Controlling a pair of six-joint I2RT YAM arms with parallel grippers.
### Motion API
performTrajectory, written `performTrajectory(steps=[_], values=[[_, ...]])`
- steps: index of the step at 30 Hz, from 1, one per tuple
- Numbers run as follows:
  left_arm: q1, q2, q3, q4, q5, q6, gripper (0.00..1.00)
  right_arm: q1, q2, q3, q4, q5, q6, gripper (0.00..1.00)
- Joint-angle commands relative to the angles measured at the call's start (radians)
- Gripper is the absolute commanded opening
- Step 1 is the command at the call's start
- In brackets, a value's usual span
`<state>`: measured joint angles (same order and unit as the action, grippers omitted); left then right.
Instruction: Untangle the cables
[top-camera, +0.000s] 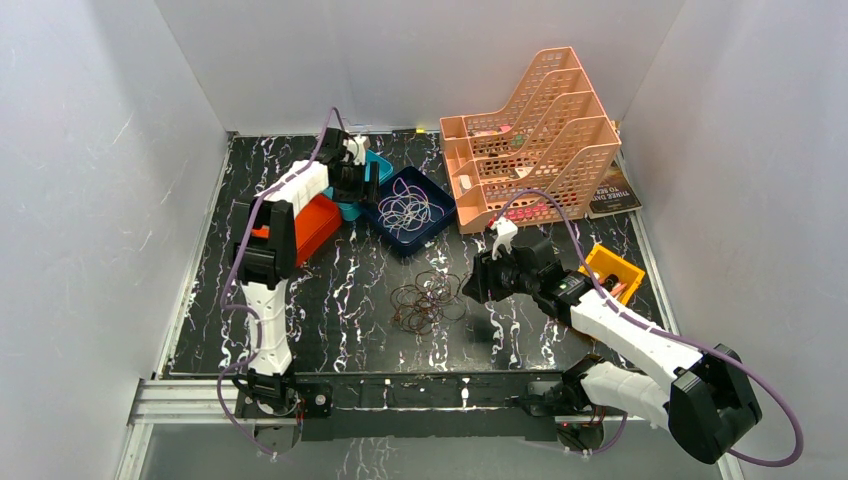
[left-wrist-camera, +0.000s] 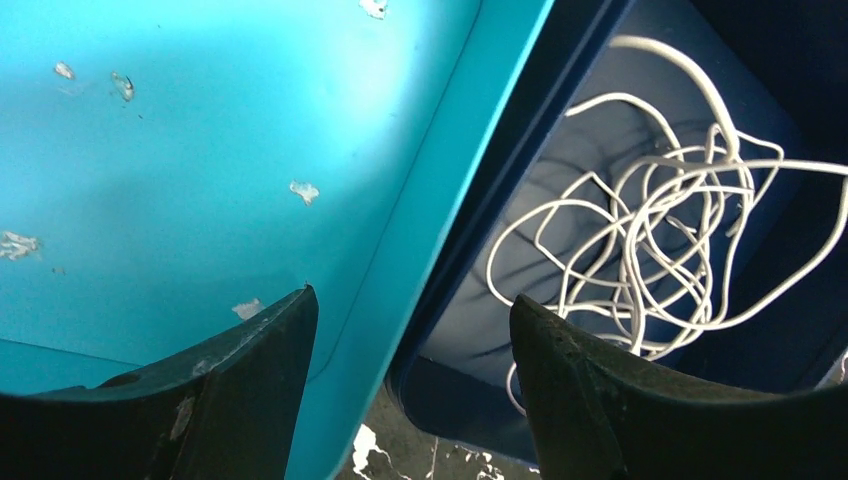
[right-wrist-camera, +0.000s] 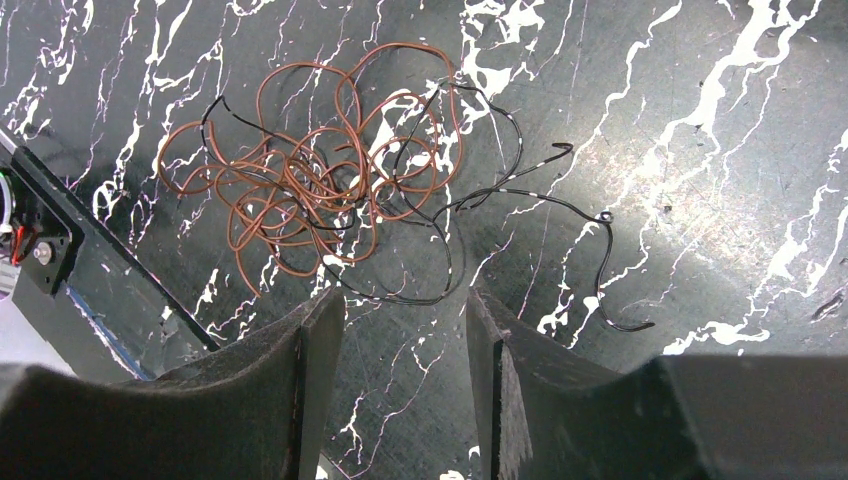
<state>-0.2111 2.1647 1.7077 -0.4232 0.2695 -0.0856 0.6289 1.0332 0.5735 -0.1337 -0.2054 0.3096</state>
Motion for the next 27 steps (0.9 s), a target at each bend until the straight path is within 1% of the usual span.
performTrajectory(steps=[1,8,17,27], values=[[0.007,-0.125,-0.037,-0.031,0.036,-0.008,0.7,0.004,-0.004,-0.002,0.021,-0.009,-0.006,0.56],[0.006,-0.193,-0.119,-0.043,0.04,-0.017,0.7,0.005,0.0,0.002,0.026,-0.015,-0.005,0.57],[0.006,-0.276,-0.278,-0.044,0.061,-0.025,0.7,0.005,0.009,0.006,0.034,-0.027,-0.002,0.57],[0.006,-0.421,-0.417,-0.036,0.11,-0.061,0.71,0.005,0.005,-0.001,0.04,-0.027,0.012,0.57]])
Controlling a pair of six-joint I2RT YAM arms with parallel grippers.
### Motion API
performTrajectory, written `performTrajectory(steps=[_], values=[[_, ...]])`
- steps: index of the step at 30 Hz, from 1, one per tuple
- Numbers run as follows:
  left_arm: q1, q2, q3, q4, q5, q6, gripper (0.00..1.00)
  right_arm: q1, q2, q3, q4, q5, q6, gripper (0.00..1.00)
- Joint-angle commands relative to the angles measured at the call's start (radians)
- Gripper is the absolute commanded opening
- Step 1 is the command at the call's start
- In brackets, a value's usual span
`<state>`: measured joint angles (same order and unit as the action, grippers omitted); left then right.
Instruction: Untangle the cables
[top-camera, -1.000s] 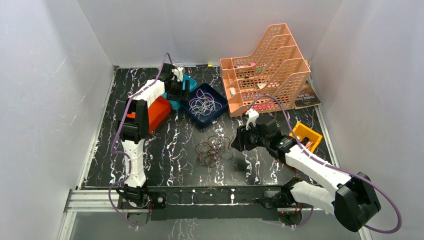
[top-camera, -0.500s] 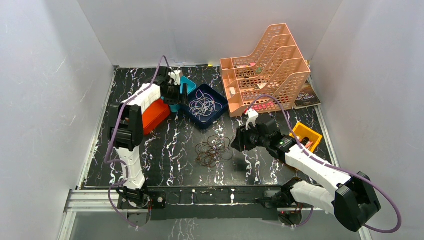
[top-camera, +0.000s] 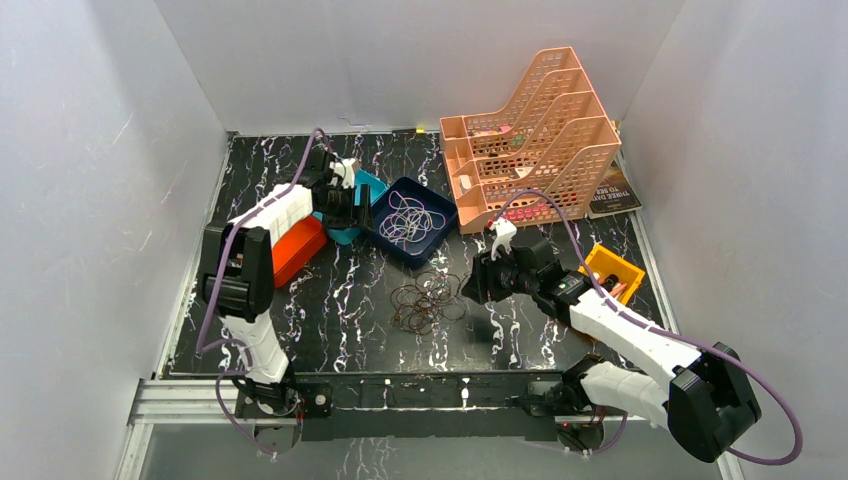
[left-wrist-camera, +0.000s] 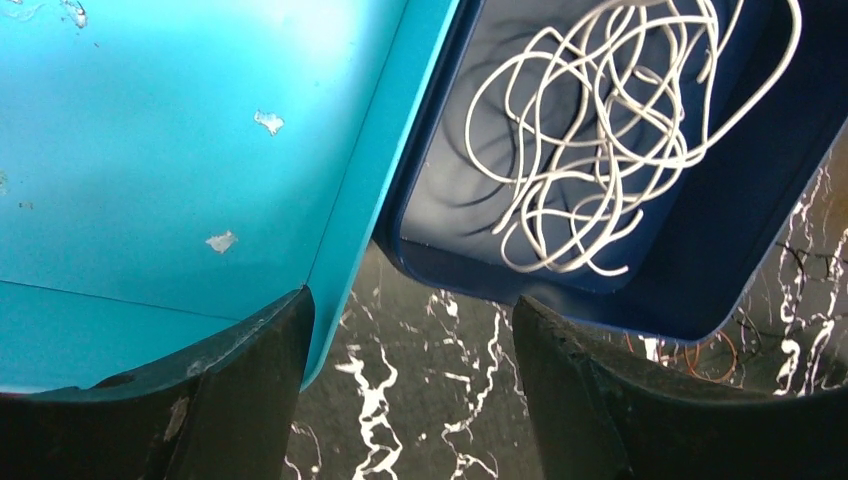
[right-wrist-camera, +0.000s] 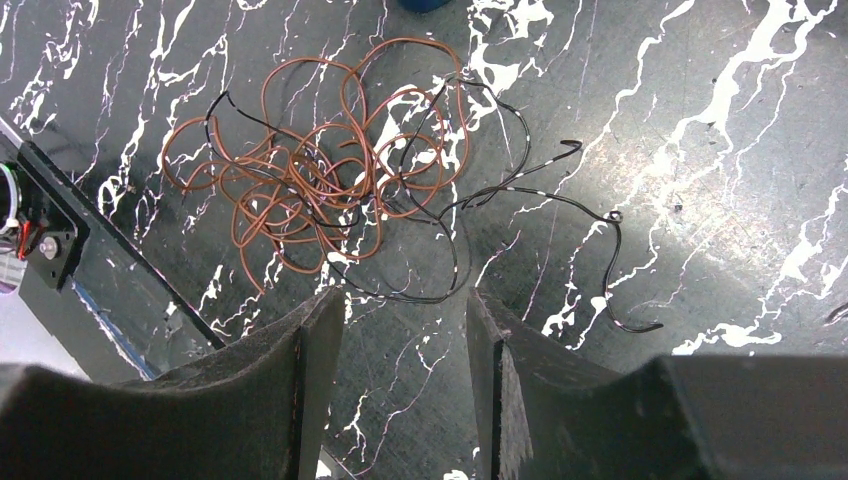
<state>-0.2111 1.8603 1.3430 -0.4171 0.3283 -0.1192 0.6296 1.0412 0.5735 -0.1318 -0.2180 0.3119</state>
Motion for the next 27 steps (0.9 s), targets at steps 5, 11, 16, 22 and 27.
performTrajectory(steps=[5,11,16,22,27], values=[[0.006,-0.214,-0.116,-0.026,0.057,-0.045,0.72,0.004,-0.018,0.01,0.024,0.011,0.002,0.57],[0.006,-0.31,-0.08,0.002,0.022,-0.061,0.75,0.005,-0.039,0.033,0.011,0.05,0.001,0.57],[-0.006,-0.426,-0.113,0.049,0.028,-0.089,0.75,0.005,-0.074,0.029,0.01,0.12,0.041,0.57],[-0.17,-0.634,-0.31,0.099,-0.057,-0.18,0.75,0.004,-0.119,0.003,0.029,0.228,0.134,0.58],[-0.312,-0.804,-0.485,0.133,-0.133,-0.324,0.75,0.004,-0.111,-0.013,0.053,0.225,0.166,0.59]])
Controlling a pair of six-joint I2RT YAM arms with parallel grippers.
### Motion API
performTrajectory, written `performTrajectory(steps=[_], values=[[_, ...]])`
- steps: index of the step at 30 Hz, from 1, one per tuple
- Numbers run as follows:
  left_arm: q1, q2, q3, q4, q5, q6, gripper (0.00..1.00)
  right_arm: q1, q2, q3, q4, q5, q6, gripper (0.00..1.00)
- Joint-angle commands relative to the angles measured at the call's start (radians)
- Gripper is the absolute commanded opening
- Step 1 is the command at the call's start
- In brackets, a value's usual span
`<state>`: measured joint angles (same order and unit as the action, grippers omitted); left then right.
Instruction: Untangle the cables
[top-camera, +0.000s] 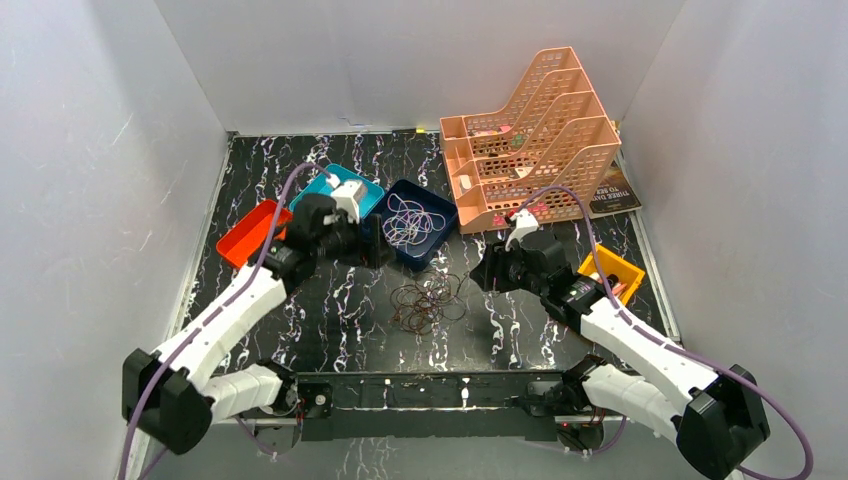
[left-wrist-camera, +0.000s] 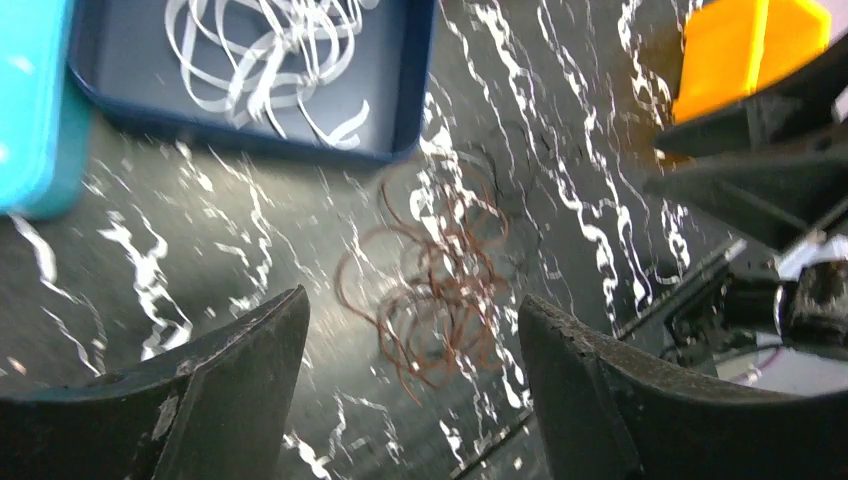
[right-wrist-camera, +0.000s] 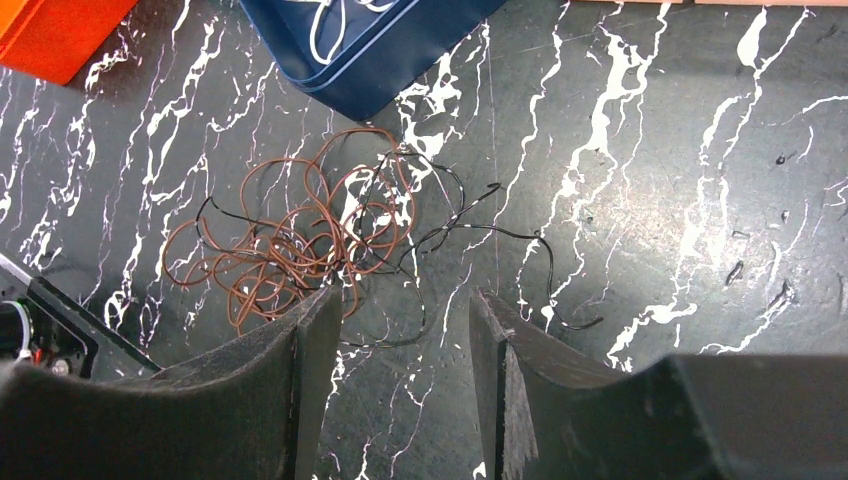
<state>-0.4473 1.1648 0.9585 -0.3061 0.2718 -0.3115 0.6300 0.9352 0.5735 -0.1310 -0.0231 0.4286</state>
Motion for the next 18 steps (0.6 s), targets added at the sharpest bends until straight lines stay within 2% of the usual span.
performTrajectory(steps=[1,4,9,18], values=[[-0.102,-0.137,-0.131,0.021,-0.097,-0.156,0.75,0.004,0.002,-0.012,0.052,0.023,0.051,0.59],[-0.171,-0.211,-0.211,0.022,-0.146,-0.213,0.75,0.004,0.027,-0.009,0.051,0.002,0.053,0.58],[-0.234,-0.247,-0.302,0.046,-0.167,-0.258,0.73,0.004,0.045,-0.015,0.056,-0.021,0.059,0.59],[-0.297,-0.202,-0.396,0.156,-0.181,-0.277,0.69,0.004,0.035,-0.035,0.066,-0.022,0.067,0.59]])
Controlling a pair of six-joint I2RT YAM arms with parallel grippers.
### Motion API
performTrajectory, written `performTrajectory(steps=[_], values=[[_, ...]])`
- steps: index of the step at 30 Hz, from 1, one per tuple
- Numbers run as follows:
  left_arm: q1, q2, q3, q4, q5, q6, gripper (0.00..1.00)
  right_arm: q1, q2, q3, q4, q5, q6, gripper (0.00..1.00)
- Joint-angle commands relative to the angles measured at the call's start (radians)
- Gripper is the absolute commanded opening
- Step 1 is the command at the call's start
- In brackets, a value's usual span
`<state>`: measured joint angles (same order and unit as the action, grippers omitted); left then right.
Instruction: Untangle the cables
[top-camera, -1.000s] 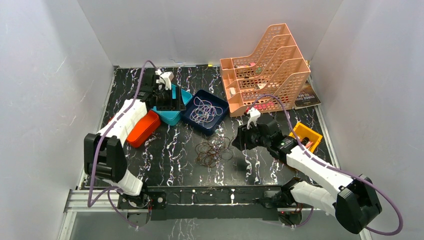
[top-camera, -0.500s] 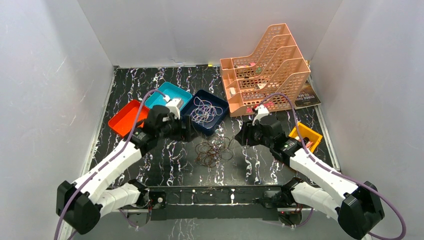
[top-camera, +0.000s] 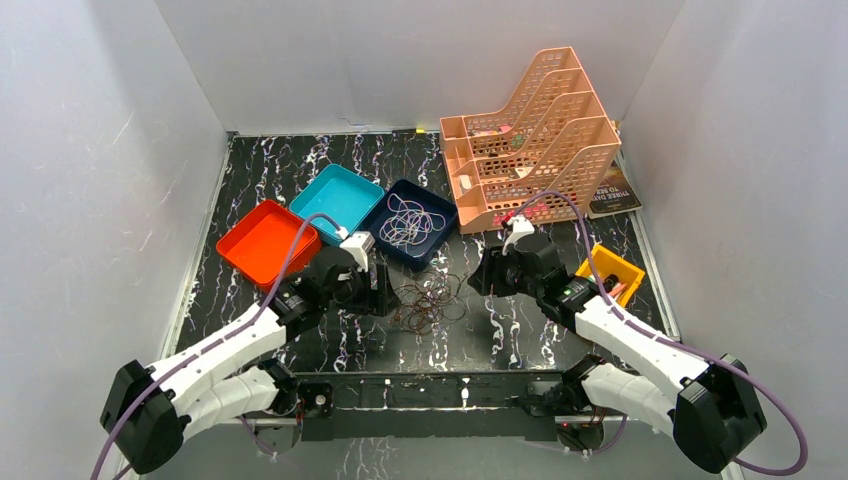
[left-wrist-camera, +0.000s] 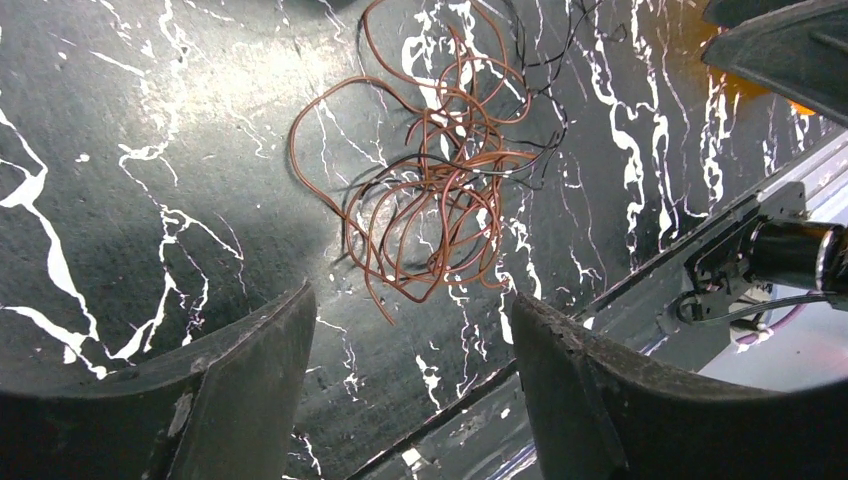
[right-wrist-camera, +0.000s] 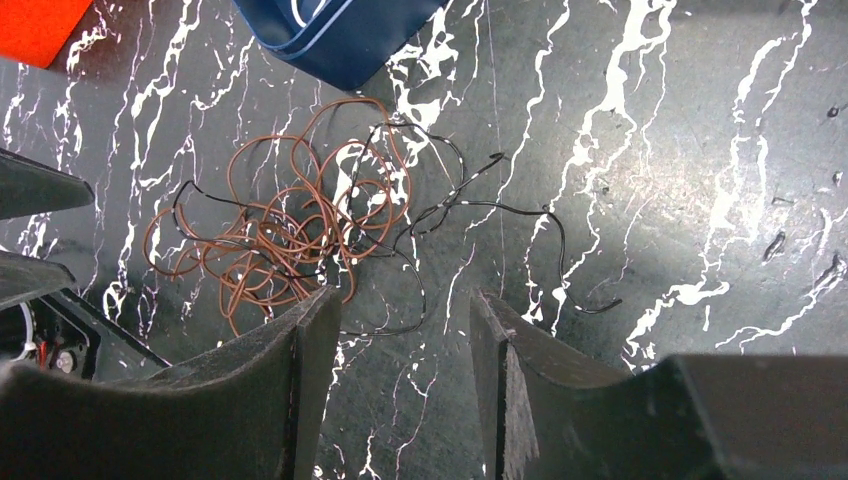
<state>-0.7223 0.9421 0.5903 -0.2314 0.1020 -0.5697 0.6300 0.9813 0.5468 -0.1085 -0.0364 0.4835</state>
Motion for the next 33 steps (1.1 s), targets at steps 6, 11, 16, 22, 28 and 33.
performTrajectory(steps=[6,11,16,22,28,33], values=[[-0.044,0.076,-0.062,0.189,0.014,-0.011,0.64,0.005,-0.006,-0.001,0.04,-0.018,0.012,0.59],[-0.05,0.133,-0.064,0.242,0.021,-0.009,0.57,0.005,-0.009,-0.004,0.039,-0.019,0.013,0.59],[-0.053,0.172,-0.078,0.282,0.018,-0.002,0.47,0.005,-0.009,-0.002,0.036,-0.022,0.013,0.59],[-0.054,0.208,-0.075,0.312,0.025,0.004,0.3,0.004,-0.013,-0.005,0.036,-0.019,0.018,0.59],[-0.054,0.216,-0.074,0.323,0.034,-0.003,0.1,0.005,-0.023,-0.007,0.033,-0.013,0.02,0.59],[-0.054,0.164,-0.05,0.263,0.011,-0.001,0.01,0.004,-0.059,-0.005,0.045,0.005,0.006,0.59]])
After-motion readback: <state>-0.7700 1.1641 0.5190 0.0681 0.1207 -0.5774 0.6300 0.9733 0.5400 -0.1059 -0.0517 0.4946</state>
